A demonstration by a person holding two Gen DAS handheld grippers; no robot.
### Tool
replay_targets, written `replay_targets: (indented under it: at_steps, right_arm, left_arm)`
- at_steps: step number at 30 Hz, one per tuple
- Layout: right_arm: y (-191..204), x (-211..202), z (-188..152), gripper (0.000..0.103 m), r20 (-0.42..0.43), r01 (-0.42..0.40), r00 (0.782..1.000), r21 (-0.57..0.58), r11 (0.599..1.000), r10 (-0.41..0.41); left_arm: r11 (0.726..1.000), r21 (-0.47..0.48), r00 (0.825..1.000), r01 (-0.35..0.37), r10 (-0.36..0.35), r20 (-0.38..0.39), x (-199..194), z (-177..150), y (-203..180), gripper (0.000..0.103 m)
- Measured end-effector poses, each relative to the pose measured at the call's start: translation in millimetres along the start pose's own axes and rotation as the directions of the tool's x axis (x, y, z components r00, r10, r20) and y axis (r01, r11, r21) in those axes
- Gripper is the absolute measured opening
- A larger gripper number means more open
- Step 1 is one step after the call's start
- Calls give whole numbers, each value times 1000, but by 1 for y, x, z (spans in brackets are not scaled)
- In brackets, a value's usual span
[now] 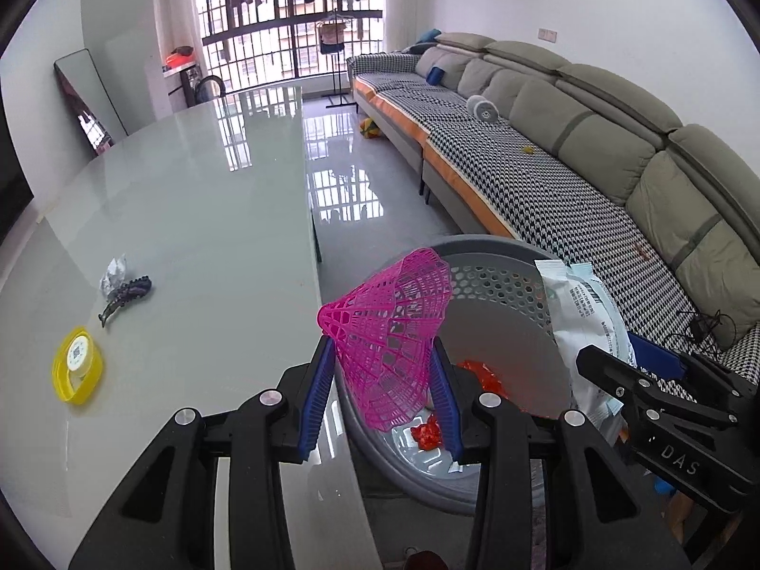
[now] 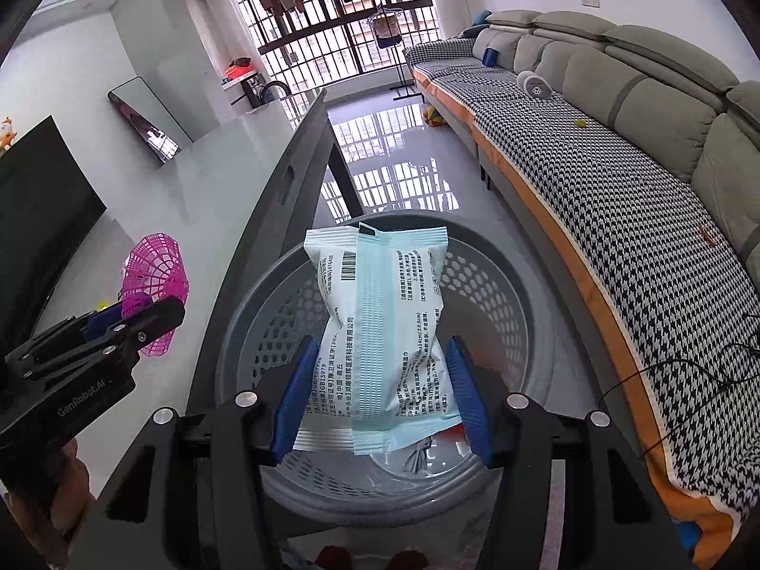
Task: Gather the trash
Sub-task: 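Carry shuttlecock and snack bag over the wastebasket and open both tools, then move both tools back over the table toward the yellow container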
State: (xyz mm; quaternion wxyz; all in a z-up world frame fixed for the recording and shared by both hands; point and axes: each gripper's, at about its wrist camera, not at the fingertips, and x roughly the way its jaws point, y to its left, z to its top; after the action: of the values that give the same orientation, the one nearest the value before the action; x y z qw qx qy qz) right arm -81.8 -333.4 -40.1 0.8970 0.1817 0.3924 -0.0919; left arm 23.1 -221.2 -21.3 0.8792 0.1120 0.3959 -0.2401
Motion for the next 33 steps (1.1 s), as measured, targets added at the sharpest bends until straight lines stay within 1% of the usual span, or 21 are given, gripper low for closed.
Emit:
replay_targets:
  at_steps: [5, 9, 14, 16, 18, 20, 22, 24, 28, 33]
  right_arm:
    - [-17, 6, 3, 54, -13, 5, 1000, 24, 1000, -5]
    - [-19, 10, 3, 54, -22, 5, 1000, 28, 1000, -4]
    - [-21, 14, 4, 54, -27, 7, 1000, 31, 999, -7]
    - [-21, 14, 5, 54, -25, 14, 1000, 29, 999, -13]
    - [-21, 13, 6, 55, -22, 20, 1000, 25, 999, -19]
    - [-19, 12, 7, 56, -18, 26, 1000, 23, 999, -26]
    - [-20, 11, 6, 63, -15, 27, 1000, 26, 999, -27]
    - [-20, 10, 6, 63, -10, 25, 1000, 31, 999, -25]
    - [-18, 10, 6, 63, -11, 29, 1000, 26, 999, -29]
    - [-15, 8, 4, 63, -8, 32, 999, 22, 999, -32]
  left_arm:
    - [1000, 22, 1000, 16, -15, -24, 12, 1, -11, 43]
    - [999, 25, 999, 28, -27, -45, 20, 0, -16, 47]
    - [999, 21, 998, 29, -28, -56, 25, -2, -19, 48]
    - [1000, 18, 998, 24, -23, -57, 26, -2, -17, 51]
    - [1000, 11, 998, 18, -17, -52, 25, -2, -15, 64]
    - [1000, 7, 999, 15, -14, -44, 23, -2, -14, 66]
    - [1000, 6, 999, 9, -8, -40, 22, -2, -13, 68]
    - [1000, 0, 999, 5, -5, -38, 21, -2, -11, 72]
    - [1000, -13, 999, -3, 3, -32, 20, -2, -9, 77]
    - [1000, -28, 1000, -4, 3, -17, 13, -3, -2, 85]
